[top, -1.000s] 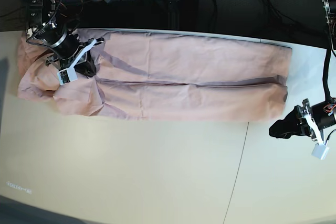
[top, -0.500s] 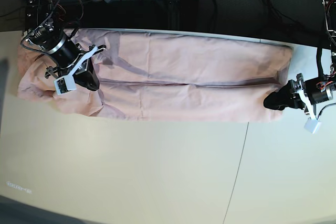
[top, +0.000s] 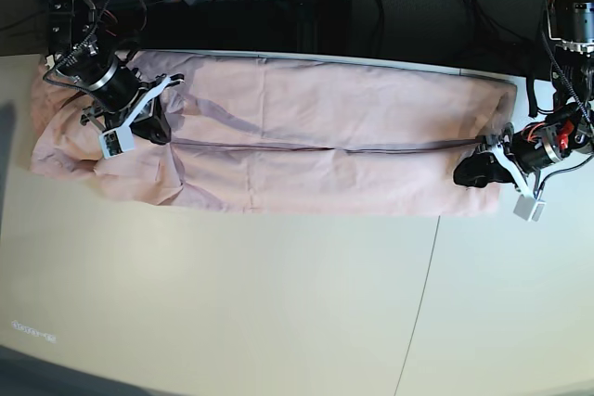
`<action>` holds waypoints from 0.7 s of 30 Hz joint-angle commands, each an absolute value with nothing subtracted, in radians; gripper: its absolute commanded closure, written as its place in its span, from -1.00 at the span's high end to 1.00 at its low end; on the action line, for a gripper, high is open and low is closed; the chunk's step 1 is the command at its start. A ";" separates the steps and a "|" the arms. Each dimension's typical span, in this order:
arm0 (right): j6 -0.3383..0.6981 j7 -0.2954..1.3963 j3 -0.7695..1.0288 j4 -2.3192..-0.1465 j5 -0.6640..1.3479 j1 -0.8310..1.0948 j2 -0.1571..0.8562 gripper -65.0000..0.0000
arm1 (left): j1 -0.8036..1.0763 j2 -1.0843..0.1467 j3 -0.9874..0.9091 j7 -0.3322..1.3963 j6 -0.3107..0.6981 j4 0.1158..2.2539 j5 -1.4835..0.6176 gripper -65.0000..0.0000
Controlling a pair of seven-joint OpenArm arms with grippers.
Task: Fold the T-shirt properly
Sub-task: 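Move the left gripper back to the strip end and grasp it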
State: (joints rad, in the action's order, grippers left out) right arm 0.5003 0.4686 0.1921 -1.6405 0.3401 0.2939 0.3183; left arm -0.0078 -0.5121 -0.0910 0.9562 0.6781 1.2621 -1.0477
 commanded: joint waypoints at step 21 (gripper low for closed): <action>0.569 0.437 0.199 -1.615 0.287 0.269 0.330 -1.00 | 0.004 -0.687 -0.127 0.995 0.698 1.450 -1.141 -0.02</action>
State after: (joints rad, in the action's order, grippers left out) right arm 0.5003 0.4526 0.1921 -1.6032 0.2836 0.2741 0.3183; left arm 0.0166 -0.6685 -0.1173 1.0100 0.6777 1.4376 -1.1343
